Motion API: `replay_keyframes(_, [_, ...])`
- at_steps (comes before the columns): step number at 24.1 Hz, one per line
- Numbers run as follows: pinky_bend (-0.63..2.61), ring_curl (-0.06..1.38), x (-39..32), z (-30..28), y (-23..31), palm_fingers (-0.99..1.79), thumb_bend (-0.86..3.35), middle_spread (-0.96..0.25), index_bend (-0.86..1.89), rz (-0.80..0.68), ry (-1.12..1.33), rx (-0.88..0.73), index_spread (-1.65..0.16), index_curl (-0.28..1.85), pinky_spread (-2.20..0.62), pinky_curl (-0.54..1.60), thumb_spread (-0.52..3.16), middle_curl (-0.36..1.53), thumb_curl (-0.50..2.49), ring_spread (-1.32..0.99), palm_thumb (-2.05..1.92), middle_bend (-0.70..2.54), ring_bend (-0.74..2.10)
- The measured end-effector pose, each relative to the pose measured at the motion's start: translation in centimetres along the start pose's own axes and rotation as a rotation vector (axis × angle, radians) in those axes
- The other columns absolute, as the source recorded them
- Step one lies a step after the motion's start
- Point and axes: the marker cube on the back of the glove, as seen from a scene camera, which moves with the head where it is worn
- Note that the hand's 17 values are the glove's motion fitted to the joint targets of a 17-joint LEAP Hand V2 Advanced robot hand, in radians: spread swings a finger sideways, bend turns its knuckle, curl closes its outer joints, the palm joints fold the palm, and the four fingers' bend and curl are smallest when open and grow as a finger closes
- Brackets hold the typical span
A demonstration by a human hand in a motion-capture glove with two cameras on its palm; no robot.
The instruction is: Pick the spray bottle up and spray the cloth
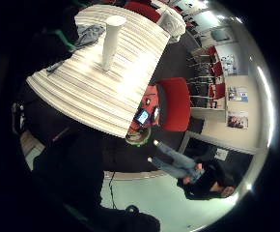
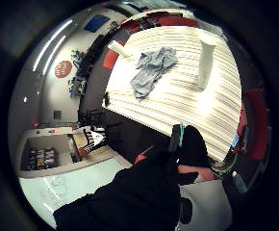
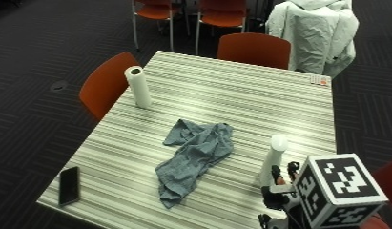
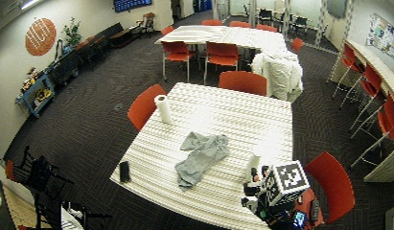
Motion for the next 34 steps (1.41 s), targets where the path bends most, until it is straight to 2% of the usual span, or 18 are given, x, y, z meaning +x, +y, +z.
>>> replay_keyframes(10, [0.73, 0.19, -1.9, -4.9, -4.7, 0.34, 0.33, 0.02, 0.13, -0.139, 0.081, 0.075, -0.31, 0.12, 0.09, 0.3, 0.76, 0.09, 0.24, 0.08, 0.63, 0.16, 0.43])
replay_keyframes(23, [0.76, 0.25, -2.0, -5.2, -5.1, 0.29, 0.24, 0.02, 0.14, -0.122, 0.041, 0.092, -0.36, 0.17, 0.11, 0.36, 0.96, 0.16, 0.33, 0.1, 0.67, 0.17, 0.47])
replay_keyframes(28, [0.77, 0.27, -2.4, -2.3, -3.7, 0.28, 0.2, 0.02, 0.13, -0.06, -0.181, 0.083, -0.36, 0.18, 0.11, 0.37, 1.0, 0.18, 0.36, 0.1, 0.68, 0.17, 0.48])
replay_keyframes(34, [0.77, 0.28, -2.7, 0.6, -2.7, 0.27, 0.16, 0.02, 0.14, 0.052, -0.744, 0.161, -0.36, 0.2, 0.11, 0.38, 1.02, 0.2, 0.39, 0.1, 0.7, 0.17, 0.49])
